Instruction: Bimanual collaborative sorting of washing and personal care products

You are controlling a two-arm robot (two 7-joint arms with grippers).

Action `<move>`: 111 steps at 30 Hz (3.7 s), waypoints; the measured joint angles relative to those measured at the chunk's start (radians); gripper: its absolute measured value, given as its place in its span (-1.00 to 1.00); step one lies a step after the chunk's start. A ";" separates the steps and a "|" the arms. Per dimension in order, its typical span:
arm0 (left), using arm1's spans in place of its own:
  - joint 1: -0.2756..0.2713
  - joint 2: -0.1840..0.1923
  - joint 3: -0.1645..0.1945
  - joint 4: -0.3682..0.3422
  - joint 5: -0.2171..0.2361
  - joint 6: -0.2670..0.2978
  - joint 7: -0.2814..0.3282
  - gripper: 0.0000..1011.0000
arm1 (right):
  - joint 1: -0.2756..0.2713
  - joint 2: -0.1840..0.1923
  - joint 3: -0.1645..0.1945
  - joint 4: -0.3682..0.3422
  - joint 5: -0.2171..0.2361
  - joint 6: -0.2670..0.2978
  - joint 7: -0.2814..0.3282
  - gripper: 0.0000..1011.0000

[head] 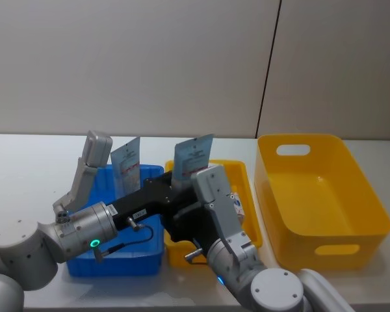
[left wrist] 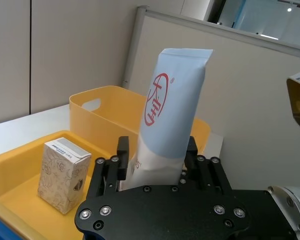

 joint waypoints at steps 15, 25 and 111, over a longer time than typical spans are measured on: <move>0.000 0.001 -0.001 0.000 0.000 0.000 0.000 0.98 | -0.014 0.008 0.052 -0.011 -0.016 -0.010 -0.051 0.11; 0.000 0.001 -0.002 0.001 0.000 0.000 0.001 0.98 | 0.003 0.012 0.097 -0.006 -0.032 -0.083 -0.087 0.11; 0.000 0.001 -0.002 0.000 0.000 0.000 0.001 0.98 | 0.021 0.047 0.369 0.065 -0.099 0.042 -0.257 0.88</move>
